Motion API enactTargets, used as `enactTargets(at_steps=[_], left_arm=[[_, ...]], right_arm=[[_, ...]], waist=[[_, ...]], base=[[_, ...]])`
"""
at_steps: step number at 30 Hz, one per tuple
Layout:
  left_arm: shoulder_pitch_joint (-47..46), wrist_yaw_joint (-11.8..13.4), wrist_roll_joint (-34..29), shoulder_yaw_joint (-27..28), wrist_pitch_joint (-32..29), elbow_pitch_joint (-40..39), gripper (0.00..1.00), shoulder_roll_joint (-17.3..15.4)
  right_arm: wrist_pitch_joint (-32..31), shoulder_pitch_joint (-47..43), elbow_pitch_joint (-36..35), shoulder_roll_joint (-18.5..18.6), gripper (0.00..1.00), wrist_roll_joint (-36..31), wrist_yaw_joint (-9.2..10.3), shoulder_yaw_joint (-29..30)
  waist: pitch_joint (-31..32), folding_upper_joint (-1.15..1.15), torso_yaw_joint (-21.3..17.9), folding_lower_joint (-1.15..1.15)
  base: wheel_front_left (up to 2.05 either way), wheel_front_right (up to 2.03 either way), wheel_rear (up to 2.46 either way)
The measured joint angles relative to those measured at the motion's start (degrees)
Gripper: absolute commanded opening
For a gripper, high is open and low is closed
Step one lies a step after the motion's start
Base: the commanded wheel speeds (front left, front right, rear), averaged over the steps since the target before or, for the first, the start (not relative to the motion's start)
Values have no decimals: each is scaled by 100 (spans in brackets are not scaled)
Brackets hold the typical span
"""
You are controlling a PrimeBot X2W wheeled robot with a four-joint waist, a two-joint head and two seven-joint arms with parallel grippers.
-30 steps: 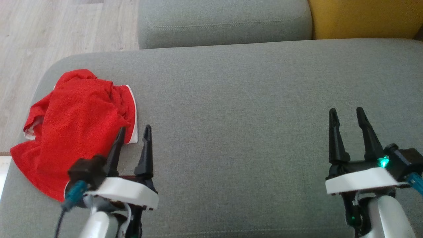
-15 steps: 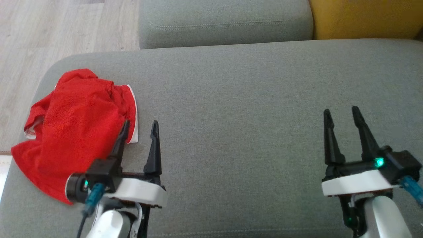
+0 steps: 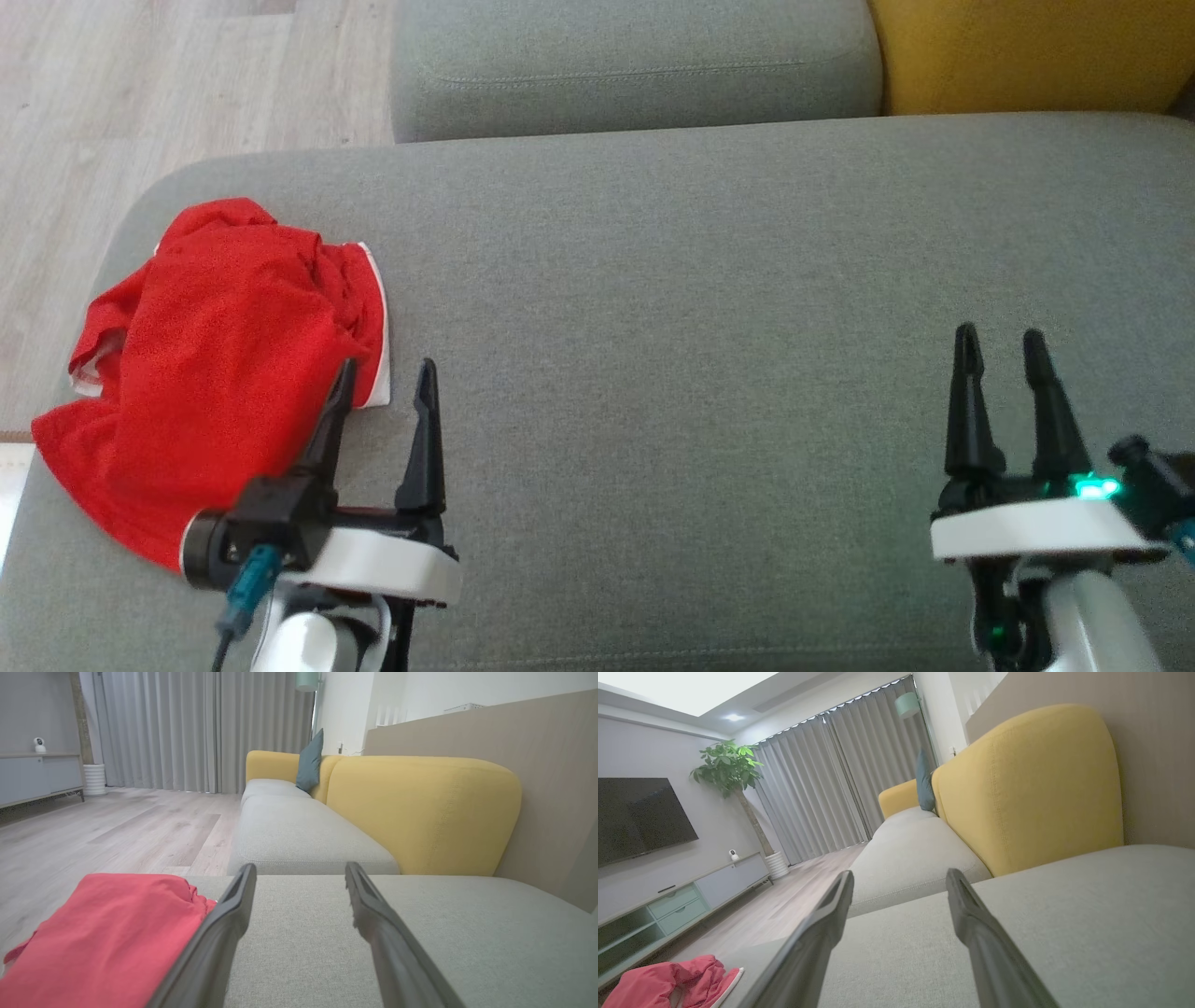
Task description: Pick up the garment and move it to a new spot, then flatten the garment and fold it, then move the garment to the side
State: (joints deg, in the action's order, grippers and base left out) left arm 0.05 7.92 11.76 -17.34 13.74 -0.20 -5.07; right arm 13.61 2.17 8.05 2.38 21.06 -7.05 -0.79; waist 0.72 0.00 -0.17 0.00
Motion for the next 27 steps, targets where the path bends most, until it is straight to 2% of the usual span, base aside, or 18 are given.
enactTargets(at_steps=[6, 11, 27], left_arm=[[2, -189, -378, 133, 60, 199, 100, 101], [47, -332, -420, 187, 81, 390, 100, 170], [93, -388, -453, 313, 81, 489, 100, 193]], right_arm=[[73, -137, 312, 0, 100, 56, 0, -91], [77, -142, 469, 0, 100, -8, 0, -235], [77, -142, 466, 1, 100, -148, 0, -224]], waist=[[32, 0, -13, 0], [51, 0, -27, 0], [51, 0, 79, 0]], base=[[0, 0, 0], [0, 0, 0], [0, 0, 0]])
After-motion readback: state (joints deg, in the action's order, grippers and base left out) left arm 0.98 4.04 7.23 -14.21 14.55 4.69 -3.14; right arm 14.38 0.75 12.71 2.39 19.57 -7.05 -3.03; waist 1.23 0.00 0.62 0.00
